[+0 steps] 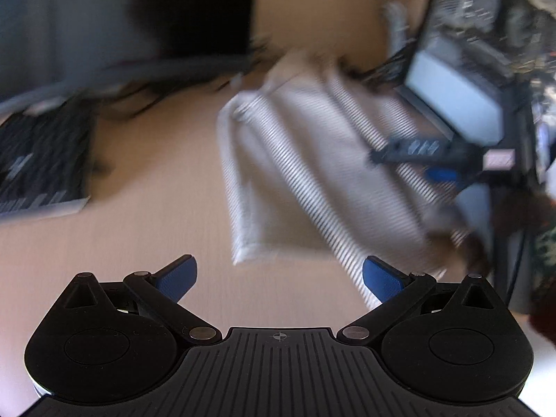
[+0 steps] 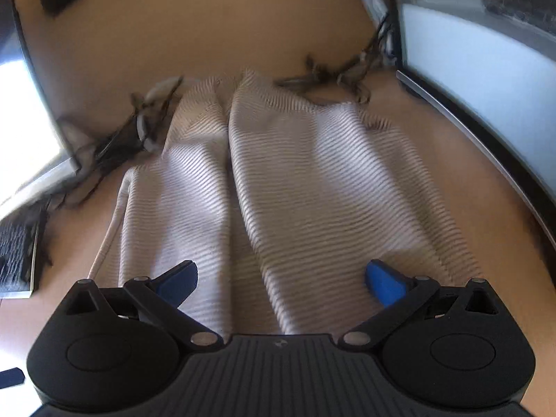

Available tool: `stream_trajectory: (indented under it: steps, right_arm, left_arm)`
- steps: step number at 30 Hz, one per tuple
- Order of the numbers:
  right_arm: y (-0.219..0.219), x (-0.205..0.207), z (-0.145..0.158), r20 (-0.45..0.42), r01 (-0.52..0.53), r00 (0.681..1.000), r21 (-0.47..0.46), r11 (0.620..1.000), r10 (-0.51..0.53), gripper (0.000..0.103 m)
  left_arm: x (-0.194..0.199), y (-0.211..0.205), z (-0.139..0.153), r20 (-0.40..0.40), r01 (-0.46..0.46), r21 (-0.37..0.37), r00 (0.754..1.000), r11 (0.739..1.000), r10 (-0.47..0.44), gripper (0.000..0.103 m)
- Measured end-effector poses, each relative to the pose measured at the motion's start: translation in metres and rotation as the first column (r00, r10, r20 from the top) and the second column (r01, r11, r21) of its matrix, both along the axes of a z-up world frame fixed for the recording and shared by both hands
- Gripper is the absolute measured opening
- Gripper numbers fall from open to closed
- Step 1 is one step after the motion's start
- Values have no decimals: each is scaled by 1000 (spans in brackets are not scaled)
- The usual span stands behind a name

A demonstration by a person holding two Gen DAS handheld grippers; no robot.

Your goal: Fold clothes

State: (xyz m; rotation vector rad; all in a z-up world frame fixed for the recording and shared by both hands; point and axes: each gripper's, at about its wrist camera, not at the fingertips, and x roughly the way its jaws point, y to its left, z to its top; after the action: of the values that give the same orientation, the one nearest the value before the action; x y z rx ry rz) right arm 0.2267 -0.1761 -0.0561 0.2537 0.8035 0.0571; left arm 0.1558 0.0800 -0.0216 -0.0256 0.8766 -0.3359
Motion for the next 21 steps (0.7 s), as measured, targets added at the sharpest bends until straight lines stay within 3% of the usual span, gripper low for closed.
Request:
stream_trajectory:
  steps: [5, 9, 14, 21]
  right_arm:
    - [6, -3, 0, -19, -38, 999, -30, 999, 37, 103]
    - [-3, -12, 4, -21, -54, 998, 44, 998, 55, 103]
    - [-16, -35, 6, -16, -110, 993, 136, 985, 113, 103]
    - [-36, -98, 10, -30, -220, 971, 260, 940, 236, 103]
  left_arm:
    - [48, -17, -11, 18, 118, -73, 993, 990, -117, 103]
    - [64, -34, -31, -7, 106, -35, 994, 994, -107, 103]
    - [39, -43, -37, 8, 75, 44, 997, 996, -75, 103]
    - [-41, -16, -31, -93, 5, -49, 996, 999, -9, 103]
